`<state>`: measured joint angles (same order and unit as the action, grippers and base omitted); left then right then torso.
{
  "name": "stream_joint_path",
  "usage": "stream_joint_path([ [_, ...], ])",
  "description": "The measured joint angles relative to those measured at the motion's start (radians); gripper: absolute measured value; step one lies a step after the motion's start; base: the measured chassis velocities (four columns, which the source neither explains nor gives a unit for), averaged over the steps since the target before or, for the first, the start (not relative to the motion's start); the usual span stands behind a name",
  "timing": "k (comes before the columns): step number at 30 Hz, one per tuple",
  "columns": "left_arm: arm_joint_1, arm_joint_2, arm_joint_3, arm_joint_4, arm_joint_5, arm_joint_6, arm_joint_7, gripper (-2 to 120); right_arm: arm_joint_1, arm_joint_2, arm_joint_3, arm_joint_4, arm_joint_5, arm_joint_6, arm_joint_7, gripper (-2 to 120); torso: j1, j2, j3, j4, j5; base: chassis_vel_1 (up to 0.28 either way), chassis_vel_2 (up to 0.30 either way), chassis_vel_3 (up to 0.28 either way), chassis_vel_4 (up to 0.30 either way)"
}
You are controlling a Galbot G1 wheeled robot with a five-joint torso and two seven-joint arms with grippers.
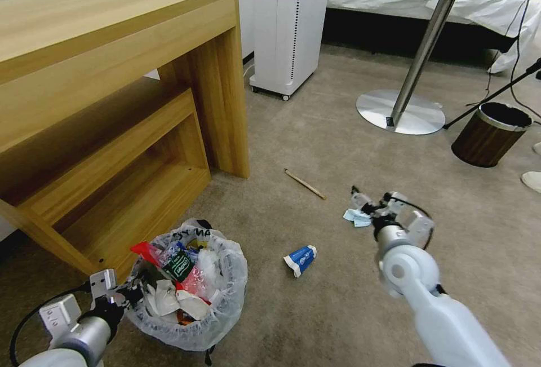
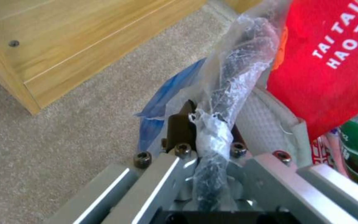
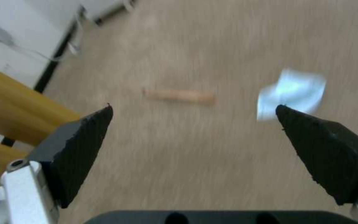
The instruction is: Pick up the trash bin and place the garbage on the floor into it.
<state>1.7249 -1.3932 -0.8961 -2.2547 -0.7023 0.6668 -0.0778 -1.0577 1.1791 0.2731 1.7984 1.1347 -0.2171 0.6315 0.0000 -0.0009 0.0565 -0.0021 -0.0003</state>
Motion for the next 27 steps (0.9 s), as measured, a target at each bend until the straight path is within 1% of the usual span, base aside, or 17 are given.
stream_joint_path([
  [3, -0.005, -0.005, 0.001, 0.005, 0.004, -0.001, 0.001, 1, 0.041, 0.076, -0.040, -0.067, 0.062, -0.023, 0.052, 100, 0.000, 0.000, 0.000, 0.0002, 0.0000, 0.000, 0.000, 0.000, 0.000],
  [4, -0.005, -0.005, 0.001, 0.005, 0.004, -0.001, 0.001, 1, 0.041, 0.076, -0.040, -0.067, 0.062, -0.023, 0.052, 100, 0.000, 0.000, 0.000, 0.0002, 0.0000, 0.000, 0.000, 0.000, 0.000],
  [8, -0.012, -0.011, 0.001, 0.012, 0.009, -0.003, 0.001, 1, 0.071, 0.141, -0.081, -0.182, 0.068, -0.044, 0.082, 100, 0.000, 0.000, 0.000, 0.0002, 0.0001, 0.000, 0.000, 0.000, 0.000],
  [9, -0.012, -0.011, 0.001, 0.012, 0.009, -0.003, 0.001, 1, 0.071, 0.141, -0.081, -0.182, 0.068, -0.044, 0.082, 100, 0.000, 0.000, 0.000, 0.0002, 0.0001, 0.000, 0.000, 0.000, 0.000],
  [11, -0.015, -0.015, 0.002, 0.015, 0.012, -0.003, 0.000, 1, 0.079, 0.163, -0.098, -0.239, 0.065, -0.052, 0.086, 100, 0.000, 0.000, 0.000, 0.0001, 0.0001, 0.000, 0.000, 0.000, 0.000],
  [12, -0.015, -0.015, 0.002, 0.015, 0.012, -0.003, 0.000, 1, 0.079, 0.163, -0.098, -0.239, 0.065, -0.052, 0.086, 100, 0.000, 0.000, 0.000, 0.0001, 0.0001, 0.000, 0.000, 0.000, 0.000],
  [15, -0.020, -0.020, 0.004, 0.023, 0.016, -0.005, -0.001, 1, 0.091, 0.190, -0.126, -0.321, 0.056, -0.061, 0.085, 100, 0.000, 0.000, 0.000, 0.0000, 0.0000, 0.000, 0.000, 0.000, 0.000],
  [16, -0.020, -0.020, 0.004, 0.023, 0.016, -0.005, -0.001, 1, 0.091, 0.190, -0.126, -0.321, 0.056, -0.061, 0.085, 100, 0.000, 0.000, 0.000, 0.0000, 0.0000, 0.000, 0.000, 0.000, 0.000],
  [19, -0.022, -0.023, 0.006, 0.027, 0.020, -0.007, -0.001, 1, 0.107, 0.214, -0.152, -0.381, 0.034, -0.063, 0.077, 100, 0.000, 0.000, 0.000, 0.0001, 0.0002, 0.000, 0.000, 0.000, 0.000],
  [26, -0.025, -0.025, 0.006, 0.027, 0.020, -0.009, -0.002, 1, 0.122, 0.253, -0.184, -0.462, -0.012, -0.064, 0.048, 100, 0.000, 0.000, 0.000, 0.0001, 0.0001, 0.000, 0.000, 0.000, 0.000],
  [27, -0.026, -0.025, 0.006, 0.028, 0.019, -0.009, -0.002, 1, 0.123, 0.259, -0.187, -0.472, -0.023, -0.063, 0.044, 98, 0.000, 0.000, 0.000, 0.0001, 0.0003, 0.000, 0.000, 0.000, 0.000],
])
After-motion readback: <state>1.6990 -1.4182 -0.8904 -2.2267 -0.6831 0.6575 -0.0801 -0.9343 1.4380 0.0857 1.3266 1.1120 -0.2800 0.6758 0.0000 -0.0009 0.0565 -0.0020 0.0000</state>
